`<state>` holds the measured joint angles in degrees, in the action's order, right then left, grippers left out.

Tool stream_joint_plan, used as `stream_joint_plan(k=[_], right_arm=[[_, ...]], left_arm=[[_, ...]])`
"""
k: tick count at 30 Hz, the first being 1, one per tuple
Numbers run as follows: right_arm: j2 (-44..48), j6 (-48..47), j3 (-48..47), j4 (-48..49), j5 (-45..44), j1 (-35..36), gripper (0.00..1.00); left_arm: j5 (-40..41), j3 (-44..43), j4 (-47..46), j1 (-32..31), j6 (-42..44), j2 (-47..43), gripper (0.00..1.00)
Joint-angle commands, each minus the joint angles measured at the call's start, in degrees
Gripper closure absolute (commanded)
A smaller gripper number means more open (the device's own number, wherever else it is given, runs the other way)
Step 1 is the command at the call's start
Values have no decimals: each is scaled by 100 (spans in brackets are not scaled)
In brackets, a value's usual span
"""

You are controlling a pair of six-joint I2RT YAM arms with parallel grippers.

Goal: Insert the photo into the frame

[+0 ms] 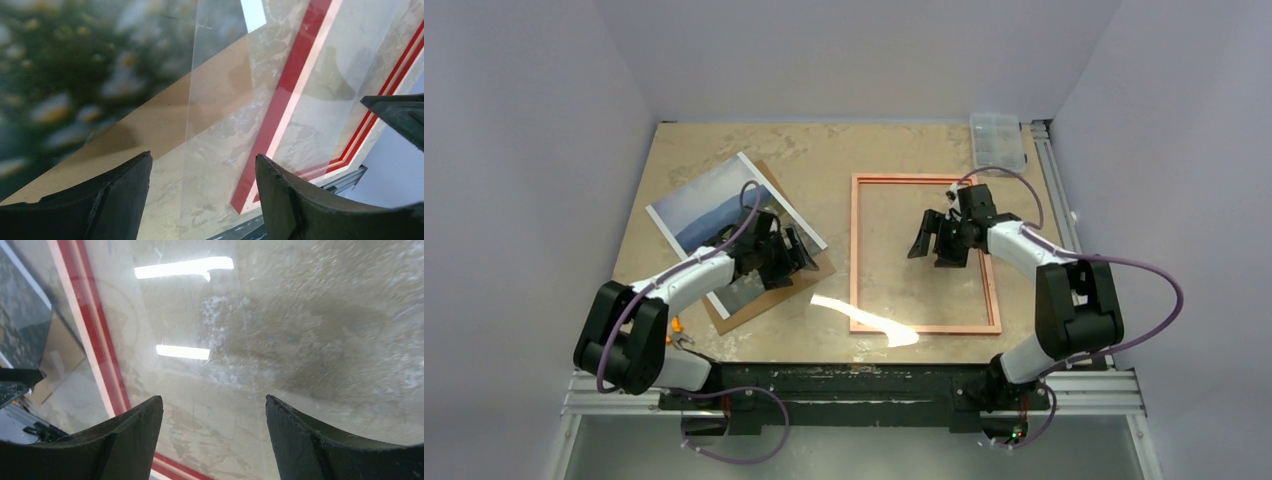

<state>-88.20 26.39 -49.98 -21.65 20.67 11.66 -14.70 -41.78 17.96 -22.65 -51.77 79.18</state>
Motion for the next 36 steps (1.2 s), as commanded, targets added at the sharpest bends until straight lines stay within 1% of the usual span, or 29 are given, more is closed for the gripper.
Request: stream_joint_plan(k=[1,3,8,11,16,18,21,25,29,32,36], right_arm=[[-205,-85,-387,-8,-438,-156,26],[-378,-17,-390,193,-134,-252,27],[-994,195,-355,780,1010,-488,29],[-1291,285,-331,1012,1376,-536,31],[-1401,381,-171,1352,1898,-570,34],[-1378,400,-127,1429,2134,-585,35],[-1239,503,26,1652,2487,-604,37],[-903,845,369,2192,3079,-643,40],[-599,1218,588,2717,3597,-640,42],[-394,1337,669,2807,3824,-645,43],[-121,1282,638,2655,4043,-643,46]], left_arm=[[118,-201,73,-20,202,108,26],[85,-186,39,-20,202,158,26],[-132,10,-308,-28,86,279,27],[-264,102,-512,-24,13,358,27],[-340,87,-617,-37,-9,449,29],[-341,59,-618,-37,3,484,30],[-331,31,-614,-54,32,562,40],[-270,36,-571,-97,60,630,41],[-213,30,-506,-133,104,645,44],[-187,14,-471,-143,136,637,45],[-208,-12,-451,-151,163,625,46]])
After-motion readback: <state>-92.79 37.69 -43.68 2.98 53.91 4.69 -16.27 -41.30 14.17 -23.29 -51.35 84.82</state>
